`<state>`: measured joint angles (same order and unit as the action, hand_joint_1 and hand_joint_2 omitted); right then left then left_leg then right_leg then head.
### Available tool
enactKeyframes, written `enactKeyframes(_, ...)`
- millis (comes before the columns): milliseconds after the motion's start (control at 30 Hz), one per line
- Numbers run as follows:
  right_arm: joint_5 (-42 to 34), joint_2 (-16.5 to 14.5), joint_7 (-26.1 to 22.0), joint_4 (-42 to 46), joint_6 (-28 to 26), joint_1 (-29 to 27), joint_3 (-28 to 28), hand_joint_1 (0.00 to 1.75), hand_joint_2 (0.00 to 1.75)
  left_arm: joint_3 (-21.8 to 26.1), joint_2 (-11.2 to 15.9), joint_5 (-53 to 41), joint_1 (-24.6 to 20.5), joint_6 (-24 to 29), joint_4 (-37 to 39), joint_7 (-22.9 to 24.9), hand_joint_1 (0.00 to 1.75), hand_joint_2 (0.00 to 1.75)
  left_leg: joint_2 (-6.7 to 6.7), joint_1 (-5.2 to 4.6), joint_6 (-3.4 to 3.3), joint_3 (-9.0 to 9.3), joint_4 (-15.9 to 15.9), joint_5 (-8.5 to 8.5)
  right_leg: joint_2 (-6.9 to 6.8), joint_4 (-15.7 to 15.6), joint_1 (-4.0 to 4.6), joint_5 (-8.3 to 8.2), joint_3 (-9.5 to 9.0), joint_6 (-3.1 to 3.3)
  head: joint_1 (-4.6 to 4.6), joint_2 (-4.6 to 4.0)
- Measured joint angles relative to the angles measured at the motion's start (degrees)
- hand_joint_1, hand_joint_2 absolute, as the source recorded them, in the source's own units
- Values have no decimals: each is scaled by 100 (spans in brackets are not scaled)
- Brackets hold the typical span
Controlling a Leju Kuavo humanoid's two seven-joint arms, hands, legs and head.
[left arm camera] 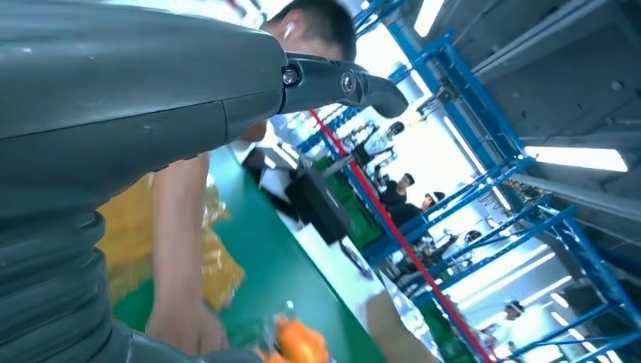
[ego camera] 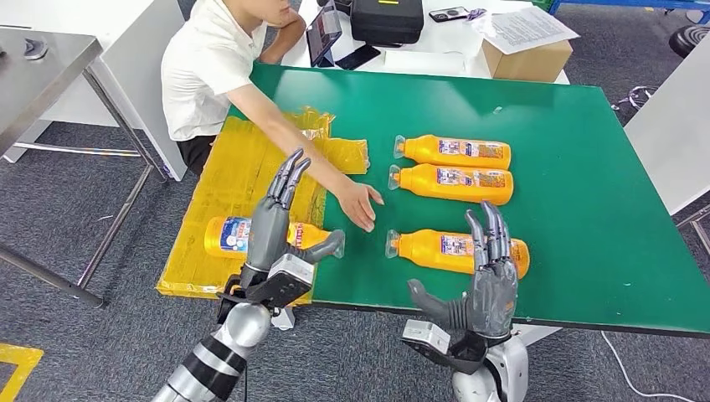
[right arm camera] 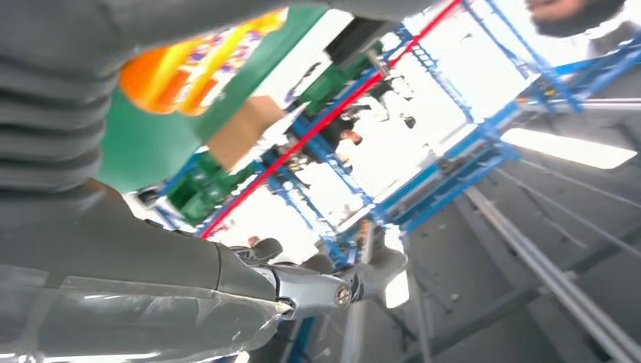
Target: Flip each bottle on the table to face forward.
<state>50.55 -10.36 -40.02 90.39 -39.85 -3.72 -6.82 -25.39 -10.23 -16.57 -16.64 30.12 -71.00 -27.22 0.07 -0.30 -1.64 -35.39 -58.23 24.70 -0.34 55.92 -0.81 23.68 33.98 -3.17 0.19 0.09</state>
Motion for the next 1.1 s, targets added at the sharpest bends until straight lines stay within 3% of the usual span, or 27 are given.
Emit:
enactKeyframes(167, 39, 44, 11, -12, 0, -57, 196, 0, 175, -84, -1, 154, 285, -80, -425, 22, 0, 175, 1, 0, 0, 1, 0, -1, 0, 1, 0, -1, -2, 0, -1, 0)
enactKeyframes(333, 661, 195, 276, -469, 0, -68, 410, 0, 175, -120, 16, 387, 572, -290, -794, 53, 0, 175, -4, 0, 0, 0, 0, -1, -2, 0, 0, 0, -3, 0, 0, 0)
enactKeyframes(433, 985, 470, 971, -885, 0, -54, 414, 0, 175, -161, 13, 549, 798, -471, -953, 119, 0, 175, -7, -1, -1, -2, 0, 2, -3, -1, -1, 1, -3, -1, -2, 0)
enactKeyframes(667, 1477, 1504, 2436, -1965, 294, 303, 215, 0, 175, -493, -46, 677, 1272, -599, -949, 93, 0, 175, -23, -12, -5, -10, 0, 2, -17, -5, -10, -1, -1, -5, 0, 0)
enactKeyframes(900, 1480, 2037, 2763, -2967, 907, 1012, -62, 0, 175, -668, -72, 771, 1255, -772, -941, 125, 0, 175, -21, -8, -11, -4, -1, -7, -17, -2, -5, -4, -3, -6, -3, 0)
enactKeyframes(1100, 1894, 2241, 3041, -3475, 820, 1482, -363, 0, 175, -737, -72, 773, 1243, -816, -948, 128, 0, 175, -17, -6, -11, -1, 0, -7, -17, -2, -4, -4, -7, -5, -2, 0)
